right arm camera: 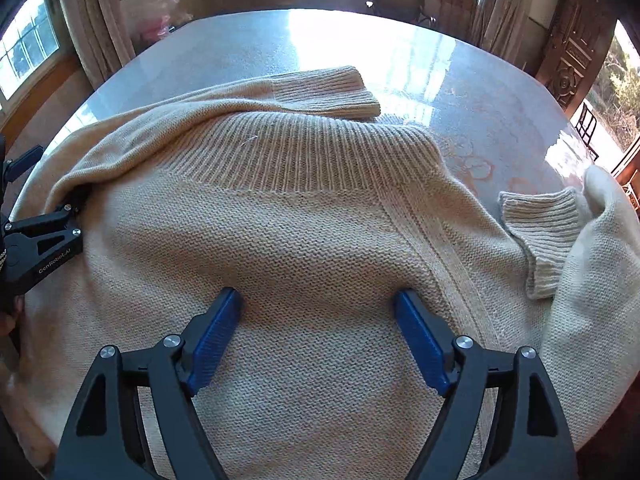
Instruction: Fold clothes
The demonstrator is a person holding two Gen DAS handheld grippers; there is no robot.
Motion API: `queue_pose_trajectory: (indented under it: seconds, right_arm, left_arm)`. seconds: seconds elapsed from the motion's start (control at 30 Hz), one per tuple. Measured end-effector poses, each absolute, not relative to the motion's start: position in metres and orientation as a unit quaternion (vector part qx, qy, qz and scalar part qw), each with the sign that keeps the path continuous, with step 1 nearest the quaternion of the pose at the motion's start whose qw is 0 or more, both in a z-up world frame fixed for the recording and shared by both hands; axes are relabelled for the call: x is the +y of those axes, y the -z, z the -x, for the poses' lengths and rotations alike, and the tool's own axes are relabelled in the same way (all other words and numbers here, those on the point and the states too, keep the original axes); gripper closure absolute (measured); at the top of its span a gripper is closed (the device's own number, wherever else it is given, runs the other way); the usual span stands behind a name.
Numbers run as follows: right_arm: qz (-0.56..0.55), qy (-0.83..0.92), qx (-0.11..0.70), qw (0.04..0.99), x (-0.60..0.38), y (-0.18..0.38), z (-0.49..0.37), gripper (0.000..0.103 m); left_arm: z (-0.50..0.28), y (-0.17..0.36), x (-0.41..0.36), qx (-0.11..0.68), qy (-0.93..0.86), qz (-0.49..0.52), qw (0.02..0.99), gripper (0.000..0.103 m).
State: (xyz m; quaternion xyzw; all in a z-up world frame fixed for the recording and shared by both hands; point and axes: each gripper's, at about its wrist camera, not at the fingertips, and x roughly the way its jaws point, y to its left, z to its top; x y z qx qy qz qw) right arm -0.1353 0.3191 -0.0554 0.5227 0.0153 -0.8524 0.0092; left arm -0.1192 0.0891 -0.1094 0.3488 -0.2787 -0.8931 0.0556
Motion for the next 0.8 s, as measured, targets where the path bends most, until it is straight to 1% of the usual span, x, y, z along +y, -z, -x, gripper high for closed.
queue_pose_trajectory:
  seconds: [0.1, 0.5, 0.67, 0.8]
  right_arm:
    - [-0.521, 0.853, 0.025, 0.021, 0.306, 0.057, 0.164, 0.019]
    - [-0.509, 0.859, 0.032, 0.041, 0.278, 0.059, 0.280, 0.019]
    - [-0.502, 0.864, 0.027, 0.043, 0.278, 0.060, 0.304, 0.018]
    - [-0.507, 0.859, 0.001, 0.063, 0.281, 0.047, 0.281, 0.018]
  left_arm:
    - [0.140, 0.113, 0.076, -0.300, 0.889, -0.339, 0.075, 0.011]
    - [0.236, 0.119, 0.044, -0.285, 0.884, -0.351, 0.117, 0.011]
    - [0.255, 0.118, 0.044, -0.284, 0.884, -0.353, 0.117, 0.011]
    - [0.251, 0.111, 0.050, -0.305, 0.870, -0.368, 0.118, 0.014]
